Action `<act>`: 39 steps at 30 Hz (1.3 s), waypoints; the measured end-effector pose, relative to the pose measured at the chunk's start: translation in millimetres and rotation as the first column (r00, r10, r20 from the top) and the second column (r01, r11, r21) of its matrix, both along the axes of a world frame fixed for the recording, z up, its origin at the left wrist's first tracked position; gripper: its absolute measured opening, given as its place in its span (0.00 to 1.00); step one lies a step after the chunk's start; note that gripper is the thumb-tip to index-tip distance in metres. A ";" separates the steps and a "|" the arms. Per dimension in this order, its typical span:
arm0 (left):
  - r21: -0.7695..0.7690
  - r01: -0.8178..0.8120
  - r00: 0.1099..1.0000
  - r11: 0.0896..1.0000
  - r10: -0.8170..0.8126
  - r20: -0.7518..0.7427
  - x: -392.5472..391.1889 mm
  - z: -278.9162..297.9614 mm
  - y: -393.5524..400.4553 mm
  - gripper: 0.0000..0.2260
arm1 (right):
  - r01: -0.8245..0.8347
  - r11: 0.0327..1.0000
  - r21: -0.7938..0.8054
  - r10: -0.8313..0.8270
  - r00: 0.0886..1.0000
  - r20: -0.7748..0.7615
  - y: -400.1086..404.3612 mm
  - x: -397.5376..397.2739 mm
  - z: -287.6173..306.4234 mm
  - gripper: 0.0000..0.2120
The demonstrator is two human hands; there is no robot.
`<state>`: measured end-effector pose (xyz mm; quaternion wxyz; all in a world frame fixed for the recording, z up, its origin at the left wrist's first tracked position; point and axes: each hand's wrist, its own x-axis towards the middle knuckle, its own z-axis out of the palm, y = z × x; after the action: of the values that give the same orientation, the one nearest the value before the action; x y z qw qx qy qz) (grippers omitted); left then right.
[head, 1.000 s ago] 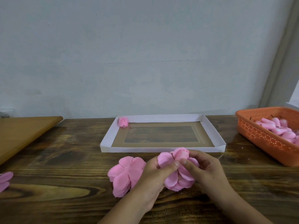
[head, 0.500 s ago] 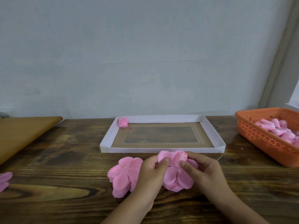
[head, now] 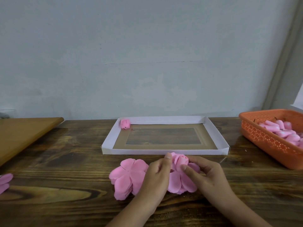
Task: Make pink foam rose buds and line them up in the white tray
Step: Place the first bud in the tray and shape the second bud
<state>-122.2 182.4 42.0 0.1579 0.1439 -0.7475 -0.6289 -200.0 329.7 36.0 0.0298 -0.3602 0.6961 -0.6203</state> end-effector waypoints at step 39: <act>-0.130 -0.093 0.984 0.987 0.071 -0.164 -4.1 -10.1 -4.7 0.05 | 0.003 1.000 0.015 -0.002 0.998 -0.056 -0.6 -0.2 -3.8 0.12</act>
<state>-126.3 177.7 31.9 0.2525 0.1129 -0.7673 -0.5786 -200.2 329.1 32.2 0.0122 -0.3763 0.7019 -0.6047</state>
